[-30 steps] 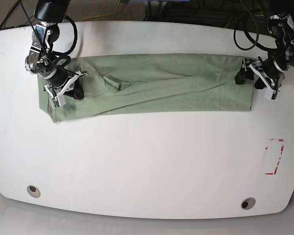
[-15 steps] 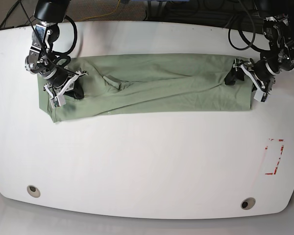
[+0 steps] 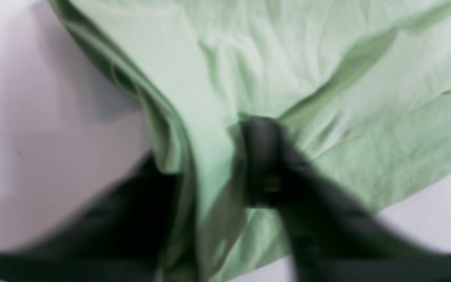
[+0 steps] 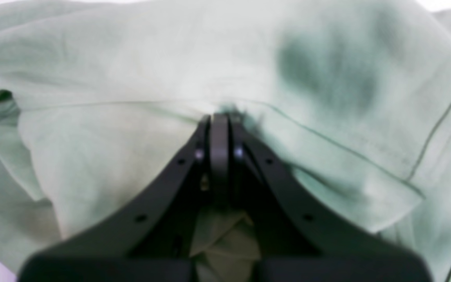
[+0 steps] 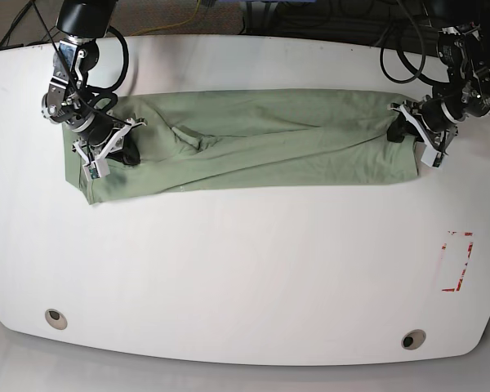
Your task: Layout the t-shirt on the table in an organized manner, then fold the t-shirt properly
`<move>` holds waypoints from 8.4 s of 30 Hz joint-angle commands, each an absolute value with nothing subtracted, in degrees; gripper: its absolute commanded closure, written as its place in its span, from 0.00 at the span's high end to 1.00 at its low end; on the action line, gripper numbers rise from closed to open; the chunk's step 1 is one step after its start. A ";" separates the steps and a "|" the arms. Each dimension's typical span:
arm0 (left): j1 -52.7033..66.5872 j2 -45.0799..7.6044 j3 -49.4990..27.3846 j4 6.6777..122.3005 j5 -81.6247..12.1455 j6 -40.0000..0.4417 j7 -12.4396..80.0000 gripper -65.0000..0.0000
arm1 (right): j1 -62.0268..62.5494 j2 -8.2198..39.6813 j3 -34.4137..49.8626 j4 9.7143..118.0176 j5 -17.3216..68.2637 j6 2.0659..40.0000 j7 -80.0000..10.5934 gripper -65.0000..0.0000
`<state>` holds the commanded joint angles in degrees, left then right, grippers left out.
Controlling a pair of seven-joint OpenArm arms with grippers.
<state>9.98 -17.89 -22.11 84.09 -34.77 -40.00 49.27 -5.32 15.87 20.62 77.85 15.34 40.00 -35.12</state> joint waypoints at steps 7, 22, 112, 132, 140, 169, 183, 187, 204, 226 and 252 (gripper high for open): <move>10.33 -17.98 -22.11 87.69 -34.77 -40.00 47.52 0.03 | -5.41 15.87 20.62 77.85 15.34 40.00 -35.12 0.00; 11.30 -20.18 -25.54 96.40 -26.95 -40.00 50.51 0.03 | -8.92 15.16 20.62 86.73 15.43 40.00 -38.20 0.00; 3.74 3.21 7.08 101.23 -27.03 -40.00 62.37 0.04 | -6.90 10.95 20.26 89.89 14.81 40.00 -42.51 0.00; 3.56 3.03 13.32 108.18 -30.64 -40.00 62.46 0.60 | -6.90 10.95 20.26 89.71 14.81 40.00 -42.51 0.00; 0.84 -2.42 10.51 109.85 -29.76 -40.00 61.23 0.59 | -6.90 10.95 20.26 89.71 14.81 40.00 -42.51 0.00; 7.78 -10.51 9.89 106.07 2.07 -40.00 45.23 0.04 | -6.90 11.03 20.26 89.98 14.81 40.00 -42.51 0.00; 7.60 -10.59 9.89 91.82 4.79 -40.00 39.43 0.04 | -6.29 10.24 20.53 96.13 15.43 40.00 -44.35 0.01; 7.96 -10.59 9.89 91.82 4.70 -40.00 39.25 0.04 | -5.93 8.92 20.79 103.34 15.43 40.00 -48.92 0.22; 8.13 -10.59 9.80 91.74 4.70 -40.00 39.25 0.04 | -2.59 -1.80 46.99 109.85 24.31 40.00 -61.14 0.86; 7.87 -10.59 9.80 91.65 4.70 -40.00 39.16 0.04 | -2.95 9.98 58.77 85.85 44.97 40.00 -66.51 0.86; 7.96 -10.59 9.80 91.65 4.70 -40.00 39.16 0.04 | -9.36 5.85 49.45 85.85 45.05 40.00 -66.51 0.86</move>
